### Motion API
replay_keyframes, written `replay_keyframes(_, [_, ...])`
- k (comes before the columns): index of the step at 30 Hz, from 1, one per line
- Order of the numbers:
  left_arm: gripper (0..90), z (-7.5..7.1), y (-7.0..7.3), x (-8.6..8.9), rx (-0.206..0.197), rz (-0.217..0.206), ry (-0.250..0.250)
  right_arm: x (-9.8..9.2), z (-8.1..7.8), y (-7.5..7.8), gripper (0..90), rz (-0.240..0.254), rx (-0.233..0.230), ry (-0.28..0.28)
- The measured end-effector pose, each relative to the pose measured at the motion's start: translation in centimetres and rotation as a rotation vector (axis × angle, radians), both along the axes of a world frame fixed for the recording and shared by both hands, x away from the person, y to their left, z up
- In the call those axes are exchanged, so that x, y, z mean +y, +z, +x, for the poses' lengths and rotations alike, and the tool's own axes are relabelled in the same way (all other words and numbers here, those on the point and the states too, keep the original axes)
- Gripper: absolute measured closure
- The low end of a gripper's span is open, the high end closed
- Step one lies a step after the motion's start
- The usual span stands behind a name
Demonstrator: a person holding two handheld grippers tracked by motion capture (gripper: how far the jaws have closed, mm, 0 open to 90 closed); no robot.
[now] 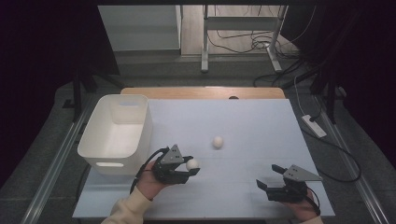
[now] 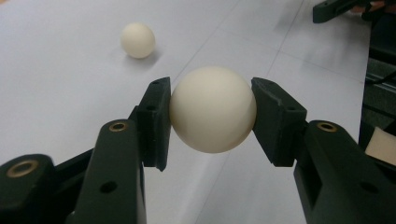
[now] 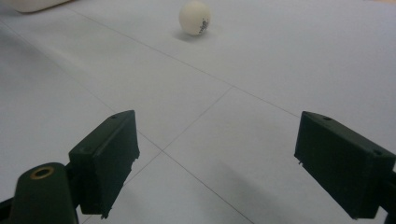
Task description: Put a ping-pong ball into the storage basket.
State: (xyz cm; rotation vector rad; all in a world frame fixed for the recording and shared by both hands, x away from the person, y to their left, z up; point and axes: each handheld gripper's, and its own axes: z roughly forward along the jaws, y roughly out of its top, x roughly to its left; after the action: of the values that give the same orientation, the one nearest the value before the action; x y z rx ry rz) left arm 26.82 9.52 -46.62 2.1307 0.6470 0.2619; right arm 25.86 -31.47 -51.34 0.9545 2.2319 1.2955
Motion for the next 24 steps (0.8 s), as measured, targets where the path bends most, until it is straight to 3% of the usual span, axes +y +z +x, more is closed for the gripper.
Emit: replay_keyframes(24, [51.0,-0.2,2.2,2.2,-0.064,-0.064,0.058,0.0,0.0,0.0,13.5,0.000,-0.001,0.000])
